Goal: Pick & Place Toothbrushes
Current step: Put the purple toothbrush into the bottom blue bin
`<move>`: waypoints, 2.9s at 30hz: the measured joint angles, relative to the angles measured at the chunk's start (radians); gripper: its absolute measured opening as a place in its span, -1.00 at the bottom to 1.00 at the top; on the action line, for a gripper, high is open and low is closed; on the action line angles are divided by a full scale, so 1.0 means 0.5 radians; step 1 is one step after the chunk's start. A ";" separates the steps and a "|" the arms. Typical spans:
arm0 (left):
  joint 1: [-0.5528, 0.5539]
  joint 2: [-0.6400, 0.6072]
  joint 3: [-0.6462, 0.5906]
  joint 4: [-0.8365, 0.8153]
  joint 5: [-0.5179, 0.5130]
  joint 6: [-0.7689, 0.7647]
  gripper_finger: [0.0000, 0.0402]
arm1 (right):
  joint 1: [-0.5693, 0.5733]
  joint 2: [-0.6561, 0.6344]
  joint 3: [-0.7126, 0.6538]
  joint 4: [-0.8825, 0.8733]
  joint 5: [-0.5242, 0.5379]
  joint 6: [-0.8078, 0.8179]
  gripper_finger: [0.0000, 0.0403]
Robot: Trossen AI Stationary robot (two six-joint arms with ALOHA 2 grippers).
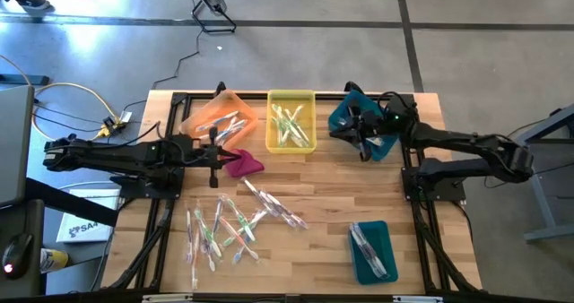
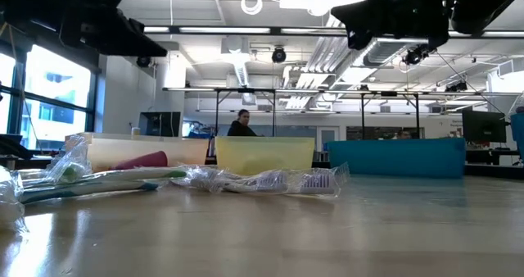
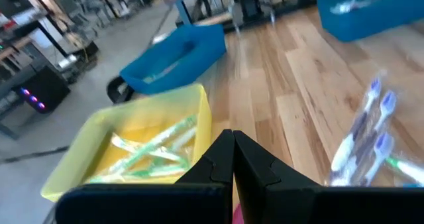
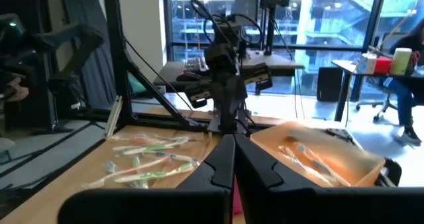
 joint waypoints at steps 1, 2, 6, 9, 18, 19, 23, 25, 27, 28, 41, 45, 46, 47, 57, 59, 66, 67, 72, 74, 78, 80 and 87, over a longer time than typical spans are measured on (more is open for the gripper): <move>0.000 0.046 0.003 -0.001 0.000 -0.001 -1.00 | -0.008 0.001 0.000 -0.014 -0.003 0.001 -0.99; 0.000 0.103 0.015 -0.011 0.000 0.000 -1.00 | -0.013 0.003 0.000 -0.019 -0.004 0.001 -0.99; -0.003 0.364 0.124 -0.024 0.018 0.053 -1.00 | -0.012 0.009 0.000 -0.022 -0.001 0.001 -0.99; -0.005 0.545 0.289 -0.212 0.094 0.151 -1.00 | -0.011 0.009 0.000 -0.021 -0.001 -0.001 -0.99; -0.031 1.001 0.852 -1.096 0.235 0.385 -1.00 | -0.011 0.009 0.000 -0.029 0.000 0.001 -0.99; -0.032 1.039 0.894 -1.139 0.238 0.445 -1.00 | -0.011 0.009 0.000 -0.035 0.000 0.001 -0.99; -0.040 1.127 0.958 -1.191 0.298 0.674 -1.00 | -0.011 0.009 0.000 -0.093 0.002 0.001 -0.99; -0.041 1.159 0.958 -1.193 0.332 0.780 -1.00 | -0.011 0.010 0.000 -0.124 0.001 0.001 -0.99; -0.040 1.190 0.958 -1.173 0.336 0.802 -1.00 | -0.011 0.010 0.000 -0.137 0.001 0.001 -0.99; -0.040 1.204 0.958 -1.147 0.334 0.792 -1.00 | -0.011 0.010 0.000 -0.139 0.002 0.001 -0.99; -0.040 1.252 0.958 -0.926 0.321 0.672 -0.93 | -0.011 0.010 0.000 -0.127 0.002 -0.011 -0.99; -0.040 1.252 0.958 -0.950 0.320 0.672 -0.73 | -0.011 0.010 0.000 -0.126 0.002 -0.014 -0.99; -0.040 1.252 0.958 -0.949 0.320 0.672 -0.67 | -0.011 0.010 0.000 -0.126 0.002 -0.014 -0.99; -0.040 1.252 0.958 -0.948 0.320 0.672 -0.61 | -0.011 0.010 0.000 -0.126 0.002 -0.014 -0.99; -0.040 1.252 0.957 -0.945 0.320 0.628 -0.31 | -0.011 0.010 0.000 -0.127 -0.120 -0.003 -0.99; -0.040 1.252 0.957 -0.947 0.320 0.628 -0.30 | -0.011 0.010 0.000 -0.127 -0.120 0.002 -0.99; -0.039 1.252 0.957 -0.946 0.361 0.574 -0.30 | -0.011 0.010 0.000 -0.127 -0.104 0.001 -0.99; -0.039 1.252 0.957 -0.947 0.365 0.545 -0.30 | -0.011 0.010 0.000 -0.127 -0.104 0.000 -0.99; -0.039 1.252 0.899 -0.951 0.370 0.463 -0.30 | -0.011 0.010 0.000 -0.127 -0.104 0.000 -0.99; -0.039 1.252 0.859 -0.948 0.374 0.421 -0.30 | -0.011 0.010 0.000 -0.127 -0.104 0.000 -0.99; -0.040 1.252 0.776 -0.912 0.373 0.335 -0.30 | -0.011 0.010 0.000 -0.127 -0.104 0.000 -0.99; -0.040 1.252 0.748 -0.880 0.374 0.302 -0.30 | -0.011 0.010 0.000 -0.127 -0.104 0.000 -0.99; -0.040 1.254 0.658 -0.727 0.380 0.282 -0.30 | -0.011 0.010 0.000 -0.127 -0.104 0.000 -0.99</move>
